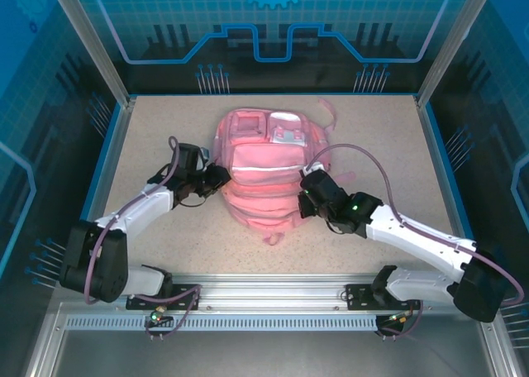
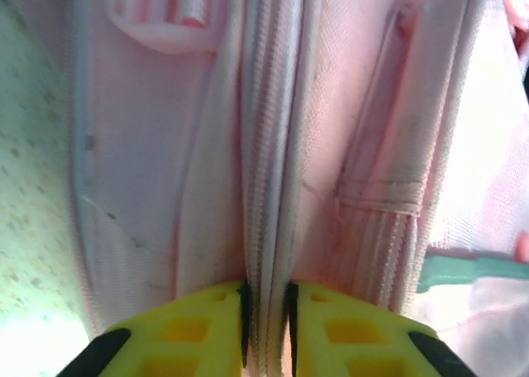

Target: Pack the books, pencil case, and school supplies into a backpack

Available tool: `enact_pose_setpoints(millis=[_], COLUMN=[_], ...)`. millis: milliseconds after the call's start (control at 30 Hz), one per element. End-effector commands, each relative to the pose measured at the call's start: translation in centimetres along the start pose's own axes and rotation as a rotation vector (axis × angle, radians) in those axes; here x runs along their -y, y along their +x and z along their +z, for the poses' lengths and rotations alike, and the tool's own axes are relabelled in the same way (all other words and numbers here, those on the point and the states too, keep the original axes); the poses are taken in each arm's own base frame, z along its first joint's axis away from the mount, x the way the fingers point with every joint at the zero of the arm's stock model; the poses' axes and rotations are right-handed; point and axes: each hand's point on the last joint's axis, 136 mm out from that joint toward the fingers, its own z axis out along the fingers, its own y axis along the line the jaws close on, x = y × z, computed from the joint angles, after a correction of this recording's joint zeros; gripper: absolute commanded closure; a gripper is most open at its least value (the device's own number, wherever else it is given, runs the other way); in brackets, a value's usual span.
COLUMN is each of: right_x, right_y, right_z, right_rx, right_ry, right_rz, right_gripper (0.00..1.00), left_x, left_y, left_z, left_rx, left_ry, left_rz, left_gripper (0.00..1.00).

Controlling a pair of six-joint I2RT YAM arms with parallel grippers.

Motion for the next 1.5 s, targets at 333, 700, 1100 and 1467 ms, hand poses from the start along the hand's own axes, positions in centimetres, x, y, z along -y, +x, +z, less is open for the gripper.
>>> enact_pose_setpoints(millis=[333,700,1100,1467], right_x=[-13.2,-16.0,-14.6,-3.7], right_y=[-2.7,-3.7,-3.0,-1.7], right_z=[3.3,3.5,3.5,2.8], right_rx=[-0.004,-0.015,-0.027,0.025], right_ry=[-0.431,-0.512,-0.423,-0.06], right_rz=[0.03,0.008,-0.036,-0.132], right_gripper=[1.0,1.0,1.0,1.0], left_x=[-2.9,-0.6,-0.8,-2.0], left_y=[-1.1,1.3,0.5,0.0], left_z=[-5.1,-3.1,-1.4,-2.3], left_rx=[0.172,0.06,0.062,0.125], left_ry=[-0.098,0.133,0.124,0.052], left_rz=[-0.115,-0.238,-0.241,-0.152], left_gripper=[0.45,0.53,0.69,0.95])
